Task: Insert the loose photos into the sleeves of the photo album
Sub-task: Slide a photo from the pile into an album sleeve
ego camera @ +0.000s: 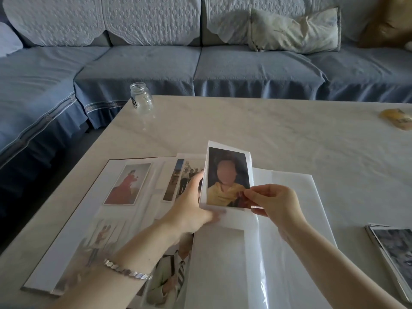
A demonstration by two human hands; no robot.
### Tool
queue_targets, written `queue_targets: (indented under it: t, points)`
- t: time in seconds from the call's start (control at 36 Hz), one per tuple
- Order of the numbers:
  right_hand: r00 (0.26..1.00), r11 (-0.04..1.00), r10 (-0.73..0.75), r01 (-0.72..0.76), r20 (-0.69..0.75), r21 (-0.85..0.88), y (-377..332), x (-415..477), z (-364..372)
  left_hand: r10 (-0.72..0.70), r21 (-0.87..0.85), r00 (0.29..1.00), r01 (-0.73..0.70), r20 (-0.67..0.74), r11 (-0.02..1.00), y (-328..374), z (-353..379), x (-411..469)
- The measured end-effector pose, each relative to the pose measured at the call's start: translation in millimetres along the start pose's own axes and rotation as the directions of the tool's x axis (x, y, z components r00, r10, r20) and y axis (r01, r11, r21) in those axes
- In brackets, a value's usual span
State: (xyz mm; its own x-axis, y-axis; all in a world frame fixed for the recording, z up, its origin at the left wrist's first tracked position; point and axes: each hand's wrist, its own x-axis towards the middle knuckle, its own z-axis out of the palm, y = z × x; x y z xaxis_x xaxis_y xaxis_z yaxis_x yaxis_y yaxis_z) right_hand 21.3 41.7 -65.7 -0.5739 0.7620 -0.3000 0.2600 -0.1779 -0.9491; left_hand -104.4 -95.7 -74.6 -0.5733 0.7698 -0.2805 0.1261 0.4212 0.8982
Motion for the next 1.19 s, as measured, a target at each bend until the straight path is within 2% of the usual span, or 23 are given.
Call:
queue_targets:
  t: [0.11,0.28,0.36,0.44,0.58,0.92,1.03,1.08,1.14,1.19]
  points:
    - [0.999,0.998,-0.041,0.040,-0.032,-0.038,0,-2,-1,0.009,0.006,1.000,-0.009,-0.014,1.000,2,3,-3]
    - [0.985,0.969,-0.172,0.170,0.008,-0.178,1,-4,-2,0.029,0.002,0.999,-0.029,-0.029,1.000,2,6,-5]
    - [0.981,0.958,-0.190,0.191,0.026,-0.216,1,-4,-3,0.039,0.003,0.999,-0.039,-0.018,0.999,2,6,-6]
    - [0.985,0.970,-0.169,0.160,-0.033,-0.182,3,-2,-3,0.035,-0.013,0.999,-0.035,-0.013,0.999,0,6,-5]
    - [0.992,0.998,-0.065,0.066,-0.107,0.008,0,-3,0,0.032,-0.034,0.999,-0.032,-0.008,0.999,3,10,-5]
    - [0.974,0.987,-0.156,0.149,-0.167,-0.052,3,-2,-2,0.042,0.033,0.999,-0.042,-0.006,0.999,13,14,-12]
    - [0.979,0.995,-0.102,0.097,-0.178,-0.032,5,-1,-5,0.073,0.065,0.997,-0.074,0.012,0.995,14,16,-12]
    - [0.975,0.990,-0.113,0.094,-0.193,-0.106,7,1,-8,0.096,0.084,0.995,-0.098,0.025,0.992,15,16,-14]
    - [0.965,0.954,-0.190,0.138,-0.179,-0.268,10,0,-9,0.087,0.081,0.996,-0.088,0.017,0.993,15,15,-16]
    - [0.959,0.903,-0.259,0.197,-0.117,-0.381,13,-2,-8,0.097,0.120,0.994,-0.091,-0.048,0.989,14,10,-18]
